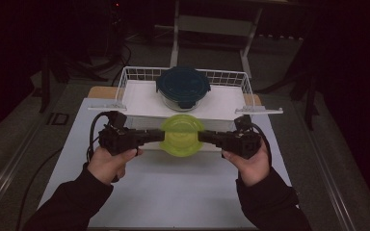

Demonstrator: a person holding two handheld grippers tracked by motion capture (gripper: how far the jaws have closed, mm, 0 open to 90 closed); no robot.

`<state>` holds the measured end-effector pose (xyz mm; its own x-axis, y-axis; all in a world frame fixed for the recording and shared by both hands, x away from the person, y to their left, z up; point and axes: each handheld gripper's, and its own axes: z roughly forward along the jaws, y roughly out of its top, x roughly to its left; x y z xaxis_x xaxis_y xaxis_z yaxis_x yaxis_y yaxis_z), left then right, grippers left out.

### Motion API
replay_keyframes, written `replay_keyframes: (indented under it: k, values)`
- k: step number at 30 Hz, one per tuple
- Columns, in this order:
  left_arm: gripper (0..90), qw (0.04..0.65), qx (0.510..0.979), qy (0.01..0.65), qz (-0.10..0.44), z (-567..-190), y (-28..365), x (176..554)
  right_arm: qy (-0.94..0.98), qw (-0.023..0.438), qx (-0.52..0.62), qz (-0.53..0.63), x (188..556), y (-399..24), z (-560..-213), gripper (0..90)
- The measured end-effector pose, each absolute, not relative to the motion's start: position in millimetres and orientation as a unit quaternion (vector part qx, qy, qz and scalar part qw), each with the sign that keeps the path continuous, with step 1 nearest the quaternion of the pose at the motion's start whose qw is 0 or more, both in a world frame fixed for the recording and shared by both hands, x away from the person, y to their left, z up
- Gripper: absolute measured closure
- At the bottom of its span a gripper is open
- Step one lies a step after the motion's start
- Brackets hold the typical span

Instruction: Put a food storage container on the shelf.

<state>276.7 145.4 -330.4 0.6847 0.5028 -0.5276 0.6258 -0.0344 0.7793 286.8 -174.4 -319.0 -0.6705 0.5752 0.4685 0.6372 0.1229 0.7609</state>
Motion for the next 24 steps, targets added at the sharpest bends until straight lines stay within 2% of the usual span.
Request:
replay_keyframes:
  k: [13, 24]
  values:
    - [82.0, 0.585, 0.715, 0.382, -0.032, -287.2, 151.0, 295.8, -0.744, 0.009, -0.395, -0.539, 306.8, -167.6, -272.9, 81.0]
    - [81.9, 0.596, 0.703, 0.388, -0.027, -253.9, 151.7, 334.4, -0.734, 0.004, -0.407, -0.544, 342.4, -164.7, -237.2, 80.9]
